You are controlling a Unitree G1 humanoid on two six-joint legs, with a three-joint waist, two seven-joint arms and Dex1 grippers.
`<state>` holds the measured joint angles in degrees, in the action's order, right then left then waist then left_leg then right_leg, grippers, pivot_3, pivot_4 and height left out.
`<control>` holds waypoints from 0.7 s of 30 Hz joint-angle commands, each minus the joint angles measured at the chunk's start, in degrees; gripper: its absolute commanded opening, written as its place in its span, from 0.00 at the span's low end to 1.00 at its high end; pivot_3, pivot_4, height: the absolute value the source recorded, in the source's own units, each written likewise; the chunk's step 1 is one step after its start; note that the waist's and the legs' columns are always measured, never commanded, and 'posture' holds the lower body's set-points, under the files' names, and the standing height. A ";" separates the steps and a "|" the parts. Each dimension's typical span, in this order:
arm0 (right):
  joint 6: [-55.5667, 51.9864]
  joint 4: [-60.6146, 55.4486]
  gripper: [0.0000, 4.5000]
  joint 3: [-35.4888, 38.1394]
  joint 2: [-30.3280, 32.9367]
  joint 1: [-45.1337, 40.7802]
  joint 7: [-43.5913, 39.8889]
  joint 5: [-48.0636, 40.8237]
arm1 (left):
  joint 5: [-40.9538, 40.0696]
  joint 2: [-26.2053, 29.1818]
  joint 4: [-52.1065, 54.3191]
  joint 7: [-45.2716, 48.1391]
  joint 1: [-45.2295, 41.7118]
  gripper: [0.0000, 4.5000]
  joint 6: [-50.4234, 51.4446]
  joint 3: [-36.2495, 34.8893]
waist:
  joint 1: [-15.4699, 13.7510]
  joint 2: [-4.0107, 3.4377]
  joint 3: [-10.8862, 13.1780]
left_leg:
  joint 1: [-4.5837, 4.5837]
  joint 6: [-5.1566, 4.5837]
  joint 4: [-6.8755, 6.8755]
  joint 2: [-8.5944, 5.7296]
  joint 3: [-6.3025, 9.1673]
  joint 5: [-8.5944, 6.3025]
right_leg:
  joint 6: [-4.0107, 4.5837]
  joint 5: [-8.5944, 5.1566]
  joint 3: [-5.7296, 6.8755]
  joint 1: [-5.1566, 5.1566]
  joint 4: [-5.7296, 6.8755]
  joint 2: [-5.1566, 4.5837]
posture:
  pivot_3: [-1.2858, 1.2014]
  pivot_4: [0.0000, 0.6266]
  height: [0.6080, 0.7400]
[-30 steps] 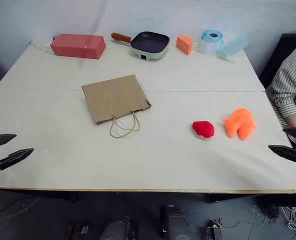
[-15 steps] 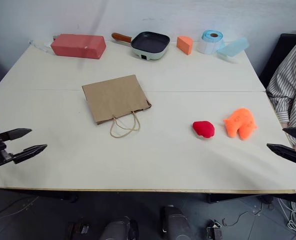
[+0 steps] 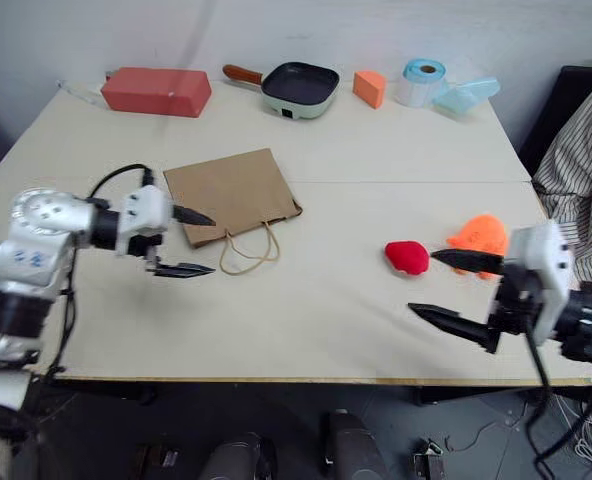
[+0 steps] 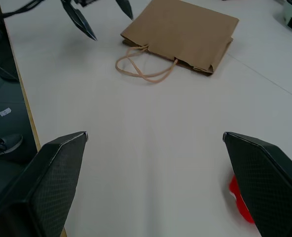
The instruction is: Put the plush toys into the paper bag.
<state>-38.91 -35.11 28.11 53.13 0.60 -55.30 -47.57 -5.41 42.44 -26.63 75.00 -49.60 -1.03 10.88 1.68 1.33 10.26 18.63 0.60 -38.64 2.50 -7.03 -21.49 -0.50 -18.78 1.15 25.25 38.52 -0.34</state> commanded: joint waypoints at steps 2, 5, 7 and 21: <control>-0.27 -3.70 1.00 -3.44 -1.64 -2.24 5.21 -1.02 | 4.81 -4.58 -11.64 -0.28 -5.72 0.86 -9.67 2.96 | 0.05 0.00 0.00 | 0.30 0.00 -0.30 0.03 0.01 0.00 | 0.00 0.00 0.00 0.29 0.17 0.01 | 0.52 0.24 1.00; -0.35 -4.37 1.00 -4.46 -2.15 -2.79 7.14 -1.18 | 6.32 -6.50 -17.14 1.42 -7.80 0.66 -14.28 4.02 | 0.08 0.01 0.01 | 0.44 -0.01 -0.48 0.03 0.02 -0.01 | 0.00 0.00 0.01 0.41 0.33 -0.01 | 0.52 0.24 1.00; -0.33 -4.53 1.00 -4.54 -2.25 -2.81 8.01 -1.47 | 7.37 -7.43 -20.10 1.45 -9.02 0.51 -16.64 4.31 | 0.03 0.01 0.01 | 0.44 -0.01 -0.49 0.03 0.02 0.00 | 0.00 0.00 0.01 0.42 0.36 -0.01 | 0.52 0.24 1.00; -0.14 -4.36 1.00 -14.43 -8.97 -8.41 16.67 -0.16 | -8.66 -12.20 -10.14 4.25 -11.90 0.01 14.46 -7.38 | 0.22 0.03 0.01 | 0.54 -0.02 -0.60 0.04 0.07 -0.01 | 0.00 0.00 0.03 0.50 0.51 -0.03 | 0.52 0.24 1.00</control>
<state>-39.16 -37.94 14.79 45.05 -6.73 -39.93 -46.67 -9.52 29.68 -42.21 79.51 -60.42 6.56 6.57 1.90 1.36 10.26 19.17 0.59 -39.24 2.55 -6.95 -21.49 -0.50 -18.78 1.18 25.76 39.05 -0.37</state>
